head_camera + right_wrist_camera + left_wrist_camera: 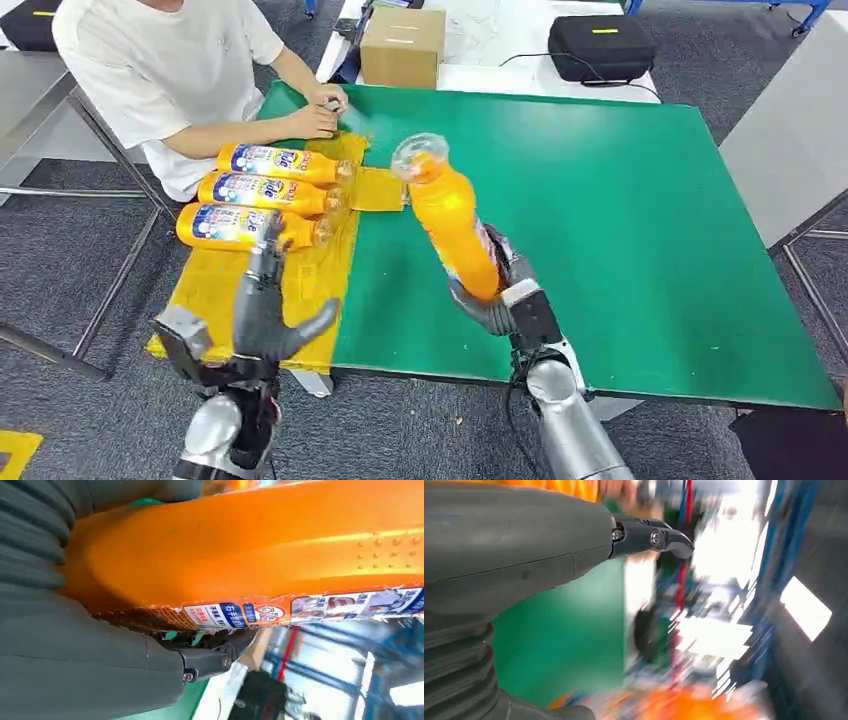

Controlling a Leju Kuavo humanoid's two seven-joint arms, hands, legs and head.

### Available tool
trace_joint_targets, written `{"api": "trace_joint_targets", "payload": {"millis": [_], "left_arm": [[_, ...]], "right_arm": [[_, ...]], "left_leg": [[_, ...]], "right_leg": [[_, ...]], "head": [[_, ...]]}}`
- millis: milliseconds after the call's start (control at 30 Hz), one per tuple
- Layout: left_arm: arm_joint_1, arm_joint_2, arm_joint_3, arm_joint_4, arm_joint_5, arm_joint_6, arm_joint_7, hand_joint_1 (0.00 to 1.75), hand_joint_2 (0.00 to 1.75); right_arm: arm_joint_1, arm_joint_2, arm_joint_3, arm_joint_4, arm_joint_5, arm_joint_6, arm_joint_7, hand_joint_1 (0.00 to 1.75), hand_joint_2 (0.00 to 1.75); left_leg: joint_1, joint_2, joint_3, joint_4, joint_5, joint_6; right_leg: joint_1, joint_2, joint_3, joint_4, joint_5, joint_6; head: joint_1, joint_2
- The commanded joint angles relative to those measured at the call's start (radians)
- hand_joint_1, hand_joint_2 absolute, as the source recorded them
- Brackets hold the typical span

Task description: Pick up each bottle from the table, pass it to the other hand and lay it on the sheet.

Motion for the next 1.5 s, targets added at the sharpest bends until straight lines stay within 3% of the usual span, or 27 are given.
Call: {"api": "trace_joint_targets", "payload": {"millis": [33,67,167,200,333,433,500,1000,1133,1267,1367,1400,1433,1467,1500], "left_arm": [[0.025,0.043,-0.159,0.102,0.029,-0.025,0.034,0.00,1.75],[0.023,0.044,-0.157,0.100,0.029,-0.025,0.034,0.00,1.75],[0.005,0.040,-0.162,0.093,-0.043,-0.023,0.022,0.00,1.75],[-0.004,0.037,-0.164,0.102,-0.046,-0.037,0.028,0.00,1.75],[-0.027,0.026,-0.169,0.135,0.001,-0.110,0.055,0.00,1.75],[-0.038,0.021,-0.163,0.143,0.017,-0.114,0.060,0.00,1.75],[-0.038,0.021,-0.163,0.143,0.017,-0.114,0.060,0.00,1.75],[-0.070,-0.017,-0.126,0.112,0.072,-0.009,0.031,0.00,1.75],[-0.087,0.001,-0.144,0.102,0.163,-0.064,0.050,0.00,1.75],[-0.108,0.003,-0.146,0.110,0.049,0.054,0.025,0.00,1.75],[-0.109,0.003,-0.150,0.112,0.120,-0.023,0.035,0.00,1.75],[-0.110,0.007,-0.156,0.113,0.138,-0.050,0.034,0.07,1.75],[-0.110,0.012,-0.159,0.111,0.168,-0.086,0.036,1.52,1.75],[-0.110,0.014,-0.162,0.110,0.176,-0.100,0.036,1.75,1.75],[-0.109,0.015,-0.162,0.110,0.176,-0.100,0.036,1.75,1.75]], "right_arm": [[0.012,0.040,0.014,0.009,0.067,0.000,-0.010,1.75,1.75],[0.010,0.041,0.015,0.013,0.068,-0.002,-0.010,1.75,1.75],[-0.047,0.023,0.138,0.118,0.100,0.163,-0.016,1.75,1.75],[-0.053,0.029,0.164,0.134,0.111,0.170,-0.038,1.75,1.75],[-0.107,0.049,0.280,0.212,0.231,0.103,-0.029,1.75,1.75],[-0.113,0.065,0.293,0.230,0.226,0.100,-0.035,1.75,1.75],[-0.113,0.065,0.293,0.230,0.226,0.100,-0.035,1.75,1.75],[-0.059,0.070,0.377,0.158,0.226,0.067,-0.056,1.75,1.75],[-0.068,0.063,0.417,0.177,0.247,0.029,-0.049,1.75,1.75],[-0.062,0.061,0.439,0.148,0.258,-0.001,-0.040,1.75,1.75],[-0.065,0.062,0.460,0.140,0.252,0.012,-0.031,1.75,1.75],[-0.069,0.062,0.462,0.151,0.249,0.012,-0.026,1.75,1.75],[-0.073,0.063,0.461,0.167,0.244,0.012,-0.024,1.75,1.75],[-0.076,0.064,0.460,0.175,0.243,0.011,-0.022,1.75,1.75],[-0.076,0.063,0.459,0.177,0.243,0.011,-0.022,1.75,1.75]], "left_leg": [[0.001,0.003,0.007,-0.001,-0.004,-0.002],[0.000,0.003,0.004,-0.001,-0.003,-0.001],[0.001,0.002,0.007,-0.001,-0.004,-0.002],[0.001,0.003,0.004,-0.001,-0.003,-0.001],[0.002,0.007,0.008,-0.001,-0.005,-0.002],[0.003,0.009,0.014,-0.001,-0.008,-0.003],[0.001,0.002,0.005,-0.001,-0.002,-0.001],[0.002,0.001,0.003,0.000,-0.002,-0.001],[0.001,0.001,0.002,0.000,-0.002,-0.001],[0.001,0.000,0.003,-0.001,-0.002,-0.001],[0.002,0.000,0.004,0.000,-0.003,-0.002],[0.001,0.000,0.003,0.000,-0.002,-0.001],[0.002,0.001,0.004,0.000,-0.003,-0.002],[0.001,0.000,0.003,0.000,-0.002,-0.002],[0.002,0.000,0.005,0.000,-0.003,-0.002]], "right_leg": [[0.001,0.002,0.006,-0.001,-0.002,-0.002],[0.000,0.002,0.002,0.000,-0.001,-0.001],[0.001,0.002,0.005,0.000,-0.002,-0.002],[0.001,0.002,0.003,-0.001,-0.001,-0.002],[0.002,0.006,0.006,0.000,-0.002,-0.002],[0.003,0.008,0.011,0.000,-0.004,-0.004],[0.001,0.002,0.004,0.000,-0.002,-0.001],[0.001,-0.001,0.002,0.000,-0.002,-0.001],[0.001,-0.001,0.002,0.000,-0.002,-0.001],[0.001,-0.001,0.003,0.000,-0.002,-0.001],[0.001,-0.001,0.004,0.001,-0.004,-0.002],[0.001,-0.001,0.003,0.001,-0.002,-0.001],[0.001,-0.001,0.004,0.001,-0.003,-0.002],[0.001,-0.001,0.003,0.001,-0.003,-0.001],[0.002,-0.001,0.005,0.001,-0.003,-0.002]], "head": [[0.000,0.000],[0.000,0.000],[0.000,0.000],[0.000,0.000],[0.000,0.000],[0.000,0.000],[0.000,0.000],[0.000,0.000],[0.000,0.000],[0.000,0.000],[0.000,0.000],[0.000,0.000],[0.000,0.000],[0.000,0.000],[0.000,0.000]]}}
